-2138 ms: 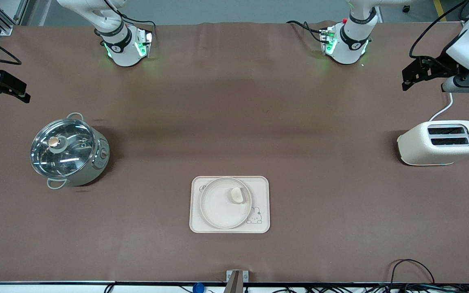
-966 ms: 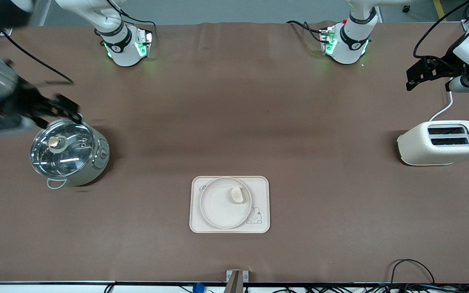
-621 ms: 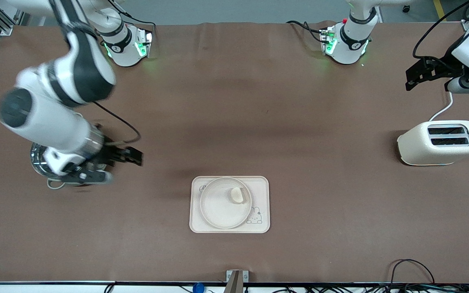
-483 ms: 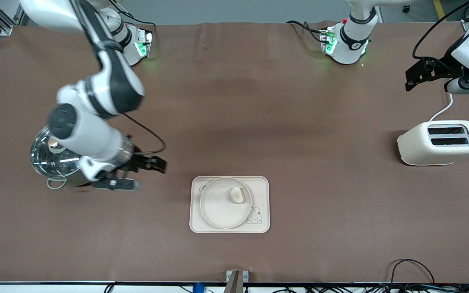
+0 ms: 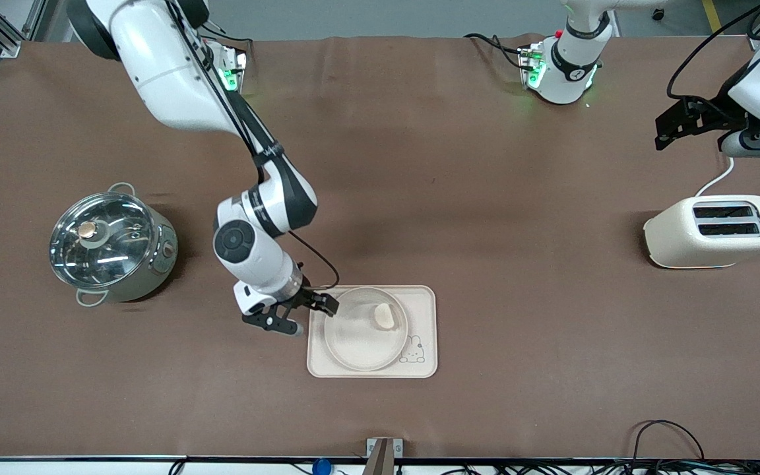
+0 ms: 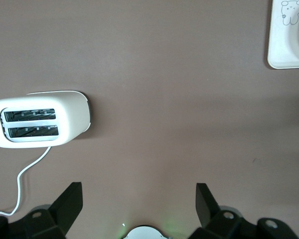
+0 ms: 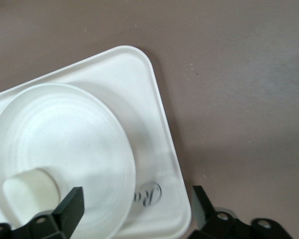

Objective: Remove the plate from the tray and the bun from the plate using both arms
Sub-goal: 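Grasp the plate rim with the right gripper and lift it off the tray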

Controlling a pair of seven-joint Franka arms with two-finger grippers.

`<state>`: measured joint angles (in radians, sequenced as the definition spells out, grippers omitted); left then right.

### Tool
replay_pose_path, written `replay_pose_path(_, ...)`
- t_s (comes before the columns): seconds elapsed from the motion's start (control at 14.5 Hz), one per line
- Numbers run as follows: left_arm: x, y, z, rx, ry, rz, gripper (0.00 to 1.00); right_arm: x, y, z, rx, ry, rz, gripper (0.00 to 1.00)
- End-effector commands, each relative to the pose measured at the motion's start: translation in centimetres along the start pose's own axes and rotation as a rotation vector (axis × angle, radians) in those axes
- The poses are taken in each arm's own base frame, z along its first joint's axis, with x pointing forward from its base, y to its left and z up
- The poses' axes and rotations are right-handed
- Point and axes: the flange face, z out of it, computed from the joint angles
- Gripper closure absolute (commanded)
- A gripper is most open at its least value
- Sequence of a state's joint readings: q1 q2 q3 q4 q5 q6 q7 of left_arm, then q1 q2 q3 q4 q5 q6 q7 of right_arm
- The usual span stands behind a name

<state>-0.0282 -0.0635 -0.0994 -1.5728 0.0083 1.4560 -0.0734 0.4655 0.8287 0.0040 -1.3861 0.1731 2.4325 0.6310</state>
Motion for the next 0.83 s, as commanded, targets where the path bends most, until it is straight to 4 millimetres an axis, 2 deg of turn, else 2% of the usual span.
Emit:
replay_pose_path(0.0,-0.1,-0.1,-0.4,-0.004,-0.002,-0.002,0.00,0.8,-1.9,2.2,0.018,0.011,0.015,0.27)
replay_pose_path(0.21,0.0,-0.1,-0.3,-0.004,-0.005,-0.001,0.00,1.0,-1.3,3.7,0.012,0.011,0.008,0.55)
replay_pose_path(0.28,0.0,-0.1,-0.2,-0.004,-0.005,-0.001,0.00,0.9,-1.1,4.5,0.015,0.019,0.007,0.74)
replay_pose_path(0.34,0.0,-0.1,-0.2,-0.004,-0.005,-0.001,0.00,0.8,-1.1,5.1,0.020,0.026,0.006,0.99)
replay_pose_path(0.41,0.0,-0.2,-0.1,-0.004,-0.007,-0.004,0.00,1.0,-0.6,5.6,0.022,0.033,0.010,1.00)
replay_pose_path(0.55,0.0,-0.2,-0.1,-0.004,-0.007,-0.006,0.00,1.8,-0.2,4.5,0.030,0.035,0.023,1.00)
replay_pose_path(0.69,0.0,-0.2,-0.1,-0.004,-0.007,-0.006,0.00,1.1,-1.0,1.4,0.050,-0.028,0.022,1.00)
replay_pose_path(0.76,0.0,-0.2,-0.1,-0.004,-0.007,-0.006,0.00,0.9,-0.8,-0.7,0.066,-0.064,0.019,1.00)
